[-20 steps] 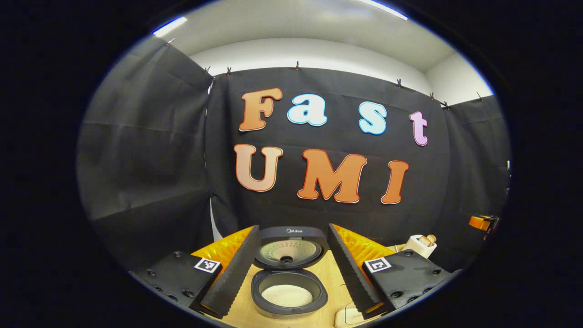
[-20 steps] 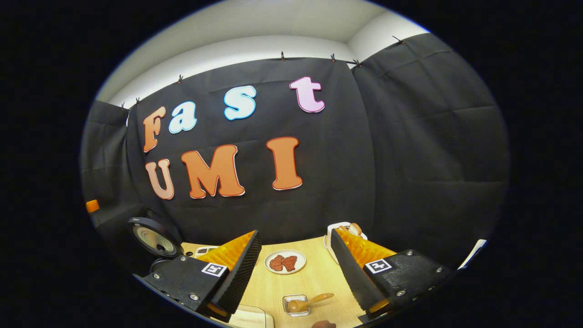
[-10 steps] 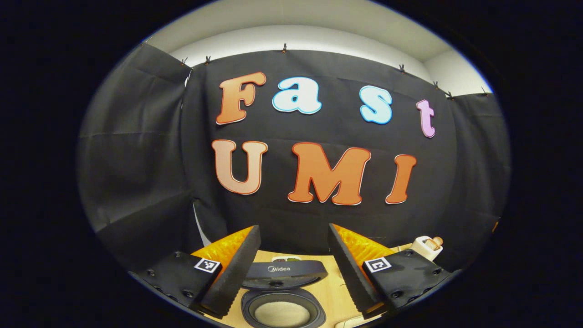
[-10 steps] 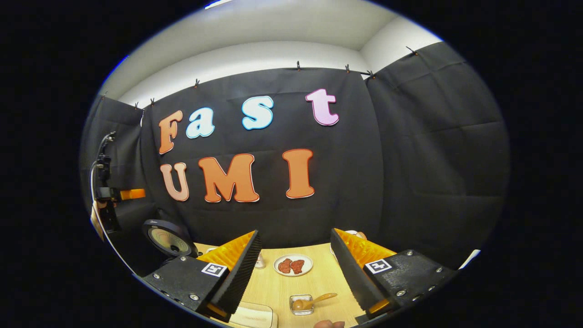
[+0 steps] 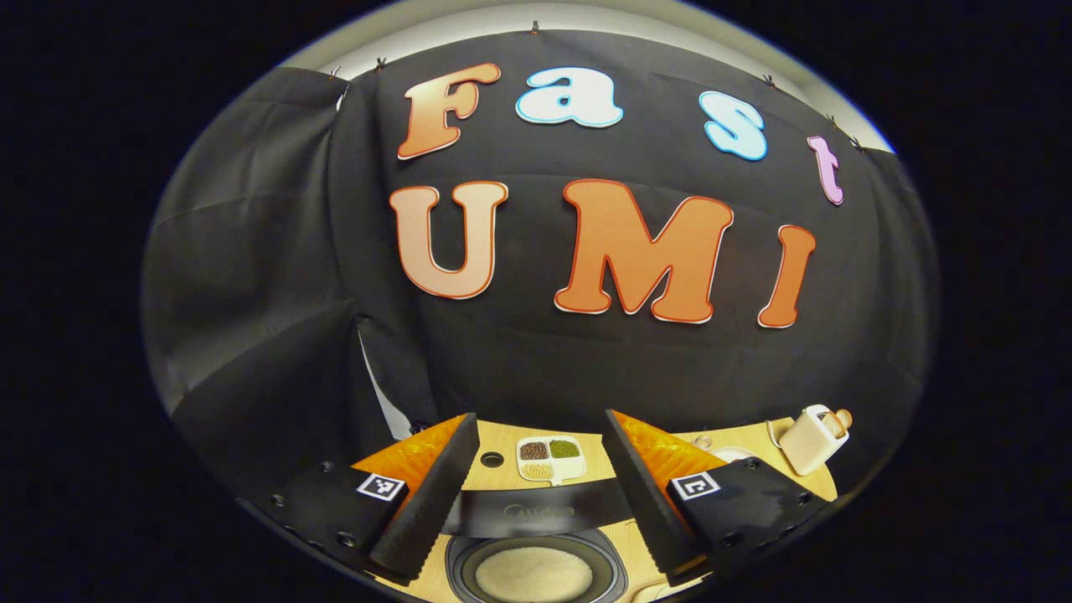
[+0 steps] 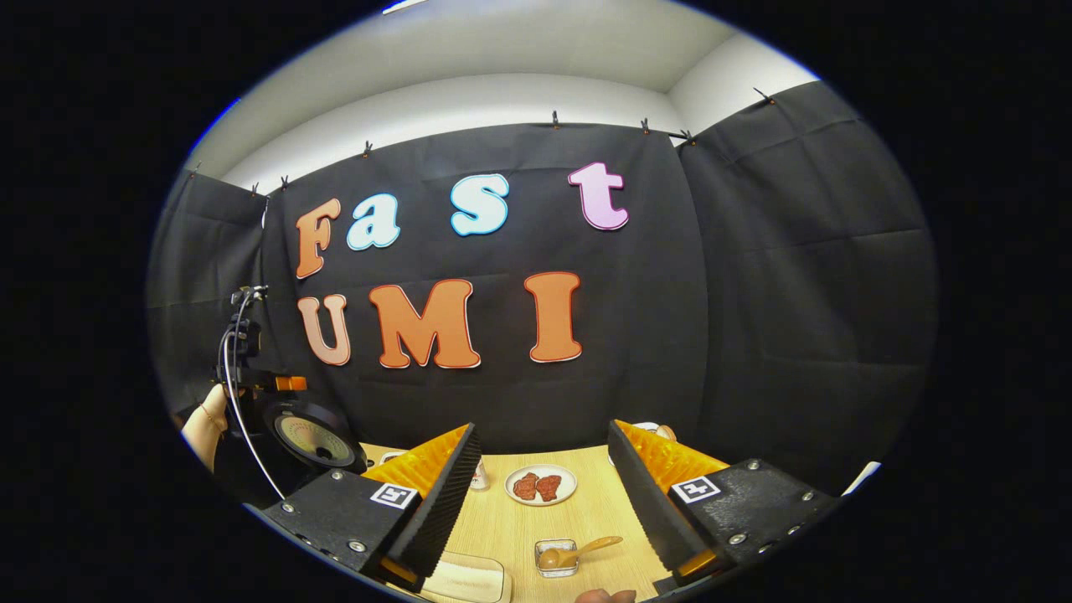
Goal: Close the left gripper, press the button to open the rice cooker; take a wooden spoon from the chopstick holder with the right hand, scoop a spoonful of rice and pour it into the rice cooker, then put the wooden spoon back into the chopstick holder.
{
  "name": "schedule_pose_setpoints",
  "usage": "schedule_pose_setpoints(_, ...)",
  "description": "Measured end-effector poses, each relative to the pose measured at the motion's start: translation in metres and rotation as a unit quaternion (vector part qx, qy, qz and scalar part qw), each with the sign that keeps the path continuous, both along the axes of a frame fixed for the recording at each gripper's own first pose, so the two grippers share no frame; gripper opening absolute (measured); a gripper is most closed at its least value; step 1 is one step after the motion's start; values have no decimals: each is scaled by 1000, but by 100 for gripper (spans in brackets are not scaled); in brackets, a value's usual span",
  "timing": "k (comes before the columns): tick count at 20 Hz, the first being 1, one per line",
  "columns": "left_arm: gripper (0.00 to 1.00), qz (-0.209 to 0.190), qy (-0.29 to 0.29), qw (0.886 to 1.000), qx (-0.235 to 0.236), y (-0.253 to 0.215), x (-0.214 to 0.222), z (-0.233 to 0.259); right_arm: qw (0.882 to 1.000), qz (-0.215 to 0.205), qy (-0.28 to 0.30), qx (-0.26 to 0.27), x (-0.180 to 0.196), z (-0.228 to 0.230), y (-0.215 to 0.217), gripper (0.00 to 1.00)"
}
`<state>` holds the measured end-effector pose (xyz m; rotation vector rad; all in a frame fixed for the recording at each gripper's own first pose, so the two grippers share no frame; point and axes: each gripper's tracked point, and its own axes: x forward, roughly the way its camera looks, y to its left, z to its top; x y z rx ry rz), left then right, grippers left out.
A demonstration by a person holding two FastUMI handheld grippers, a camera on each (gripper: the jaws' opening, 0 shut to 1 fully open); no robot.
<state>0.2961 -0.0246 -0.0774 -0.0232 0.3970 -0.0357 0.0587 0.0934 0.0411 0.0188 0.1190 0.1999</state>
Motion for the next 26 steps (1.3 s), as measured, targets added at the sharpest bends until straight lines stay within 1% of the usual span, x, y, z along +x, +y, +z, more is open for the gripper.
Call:
schedule_pose_setpoints(3,98,0,18,1000,0,2,-2,-21,1000,1,6,2,2,-5,2,95)
schedule_pose_setpoints(4,98,2,17,1000,8,6,-3,-21,1000,2,7,2,3,-6,2,95)
schedule_pose_setpoints(7,100,-1,13,1000,6,-2,-13,-26,1000,9,10,2,2,-8,8,95)
schedule_pose_setpoints(9,99,-4,13,1000,8,-4,-21,-27,1000,14,10,2,2,-11,12,95)
schedule_pose_setpoints(10,100,-5,13,1000,8,-4,-27,-28,1000,18,12,3,1,-12,15,95)
schedule_pose_setpoints(14,99,-13,7,1000,9,-7,-62,-35,999,32,14,8,-2,-15,26,95)
schedule_pose_setpoints(15,100,-16,8,1000,8,-9,-70,-39,999,35,13,8,-3,-16,29,95)
schedule_pose_setpoints(19,100,-26,11,1000,6,-15,-114,-61,999,44,4,-2,-9,-19,38,95)
schedule_pose_setpoints(21,100,-32,17,999,8,-18,-135,-78,999,50,3,-8,-12,-18,43,95)
schedule_pose_setpoints(24,100,-32,29,999,-2,-19,-160,-106,999,53,1,-8,-15,-17,44,95)
schedule_pose_setpoints(25,98,-34,34,999,1,-21,-168,-119,998,55,2,-6,-16,-17,45,95)
schedule_pose_setpoints(26,100,-37,41,998,4,-23,-174,-132,998,56,3,-5,-17,-18,45,95)
